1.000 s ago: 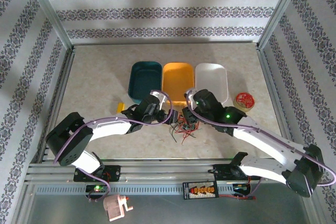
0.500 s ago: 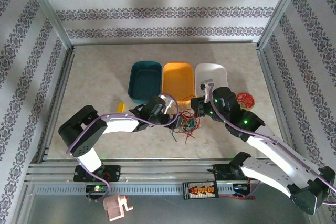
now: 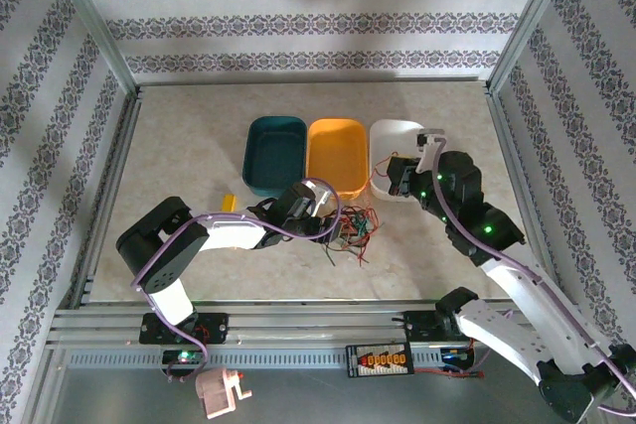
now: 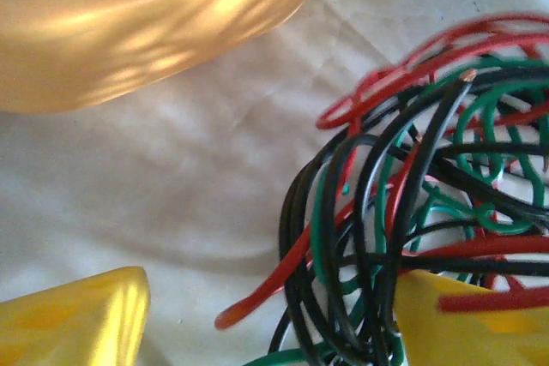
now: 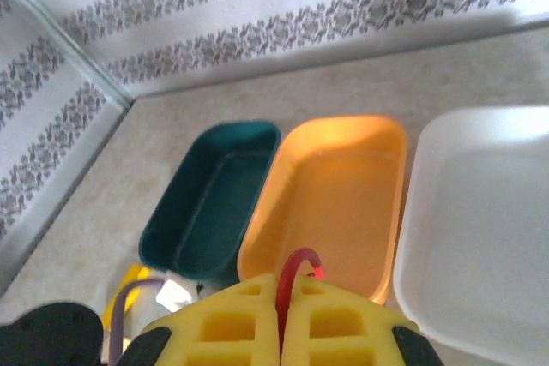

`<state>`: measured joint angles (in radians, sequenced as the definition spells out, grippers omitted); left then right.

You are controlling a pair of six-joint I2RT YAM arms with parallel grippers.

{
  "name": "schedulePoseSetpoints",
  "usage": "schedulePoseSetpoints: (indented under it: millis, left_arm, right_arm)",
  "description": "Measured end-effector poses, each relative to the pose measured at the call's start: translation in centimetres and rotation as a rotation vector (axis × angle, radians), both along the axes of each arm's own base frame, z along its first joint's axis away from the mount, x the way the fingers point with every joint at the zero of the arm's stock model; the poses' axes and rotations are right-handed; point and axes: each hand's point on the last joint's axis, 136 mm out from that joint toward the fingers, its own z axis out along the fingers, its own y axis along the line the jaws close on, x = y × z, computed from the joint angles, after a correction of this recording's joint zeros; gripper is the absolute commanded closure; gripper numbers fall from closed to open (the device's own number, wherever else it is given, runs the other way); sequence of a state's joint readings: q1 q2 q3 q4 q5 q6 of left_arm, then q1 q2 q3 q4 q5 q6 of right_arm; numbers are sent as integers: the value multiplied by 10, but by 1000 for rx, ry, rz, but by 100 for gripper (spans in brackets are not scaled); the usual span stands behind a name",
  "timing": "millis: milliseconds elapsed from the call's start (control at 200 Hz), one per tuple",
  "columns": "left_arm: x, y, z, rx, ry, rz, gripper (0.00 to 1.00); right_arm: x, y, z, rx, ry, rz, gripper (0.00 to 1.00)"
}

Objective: Untangle the cables

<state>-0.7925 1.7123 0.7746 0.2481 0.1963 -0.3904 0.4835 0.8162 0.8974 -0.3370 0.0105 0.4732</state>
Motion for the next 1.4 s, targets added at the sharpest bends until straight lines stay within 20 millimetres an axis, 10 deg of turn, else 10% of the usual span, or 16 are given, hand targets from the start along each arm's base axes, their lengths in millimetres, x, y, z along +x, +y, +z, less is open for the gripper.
schedulePoseSetpoints:
  millis: [395,940,1399]
  left_arm:
    - [3,-2,-12,12,-3,-2,100]
    - [3,6,-16,35,-17,22,100]
    - [1,13,-18,49,-24,36,100]
  right_arm:
    - [-2,-22,43,45,-121,-82,100]
    - [-23,-121,89,-90,-317,-514,100]
    - [-49,-162,143,-143,-446,-687,100]
